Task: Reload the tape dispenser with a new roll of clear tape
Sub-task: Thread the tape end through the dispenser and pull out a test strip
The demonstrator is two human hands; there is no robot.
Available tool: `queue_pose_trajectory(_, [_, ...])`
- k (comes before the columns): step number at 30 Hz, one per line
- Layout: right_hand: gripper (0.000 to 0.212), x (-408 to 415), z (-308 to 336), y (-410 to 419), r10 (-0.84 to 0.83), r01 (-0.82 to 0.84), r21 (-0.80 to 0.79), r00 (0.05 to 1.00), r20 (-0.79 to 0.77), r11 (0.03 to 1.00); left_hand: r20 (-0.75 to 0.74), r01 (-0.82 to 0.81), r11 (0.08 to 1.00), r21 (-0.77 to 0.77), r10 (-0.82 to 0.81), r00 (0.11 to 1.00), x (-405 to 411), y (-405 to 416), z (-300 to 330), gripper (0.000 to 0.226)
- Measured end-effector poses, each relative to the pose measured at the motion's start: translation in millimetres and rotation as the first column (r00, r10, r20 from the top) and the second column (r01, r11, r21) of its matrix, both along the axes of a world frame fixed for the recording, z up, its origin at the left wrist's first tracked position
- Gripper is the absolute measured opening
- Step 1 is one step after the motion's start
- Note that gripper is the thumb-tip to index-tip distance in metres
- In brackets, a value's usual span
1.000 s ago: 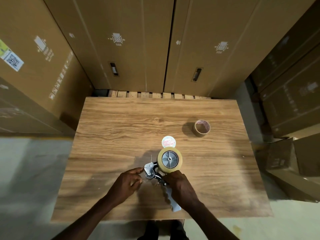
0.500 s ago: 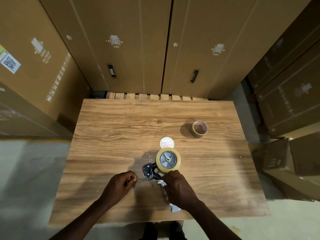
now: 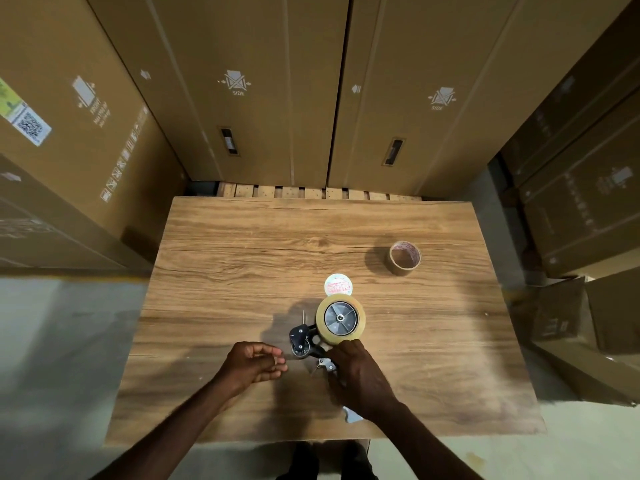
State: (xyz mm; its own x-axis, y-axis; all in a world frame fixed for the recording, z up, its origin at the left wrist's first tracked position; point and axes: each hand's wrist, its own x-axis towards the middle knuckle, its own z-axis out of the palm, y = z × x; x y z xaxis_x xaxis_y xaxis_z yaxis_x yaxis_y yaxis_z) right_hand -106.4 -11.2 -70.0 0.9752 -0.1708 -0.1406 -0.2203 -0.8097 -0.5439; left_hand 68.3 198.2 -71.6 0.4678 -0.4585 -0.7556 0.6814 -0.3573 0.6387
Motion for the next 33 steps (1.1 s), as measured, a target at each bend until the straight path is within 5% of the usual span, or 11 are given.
queue_pose_trajectory(8, [0.061, 6, 3, 9, 0.043, -0.042, -0.038, 0.999, 0.024, 0.998, -0.117, -0.075, 0.994, 0.081, 0.084, 0.990, 7, -10, 19, 0.041])
queue_pose_trajectory(13, [0.057, 10, -1, 10, 0.040, -0.041, -0.084, 0.999, -0.013, 0.996, -0.119, -0.107, 0.978, 0.177, 0.130, 0.984, 1, -18, 12, 0.041])
queue_pose_trajectory(22, [0.033, 7, -16, 12, -0.071, 0.073, -0.029, 0.996, 0.054, 0.997, -0.180, -0.006, 0.934, 0.357, 0.075, 0.981, 12, -33, 11, 0.008])
queue_pose_trajectory(28, [0.045, 5, -20, 16, -0.084, 0.080, 0.050, 0.992, 0.091, 0.996, -0.125, 0.025, 0.913, 0.407, 0.028, 0.992, 15, -39, 15, 0.006])
queue_pose_trajectory(33, [0.034, 0, -24, 28, -0.125, 0.119, 0.047, 0.981, 0.147, 0.992, -0.134, 0.031, 0.909, 0.416, 0.027, 0.991, 12, -40, 15, 0.014])
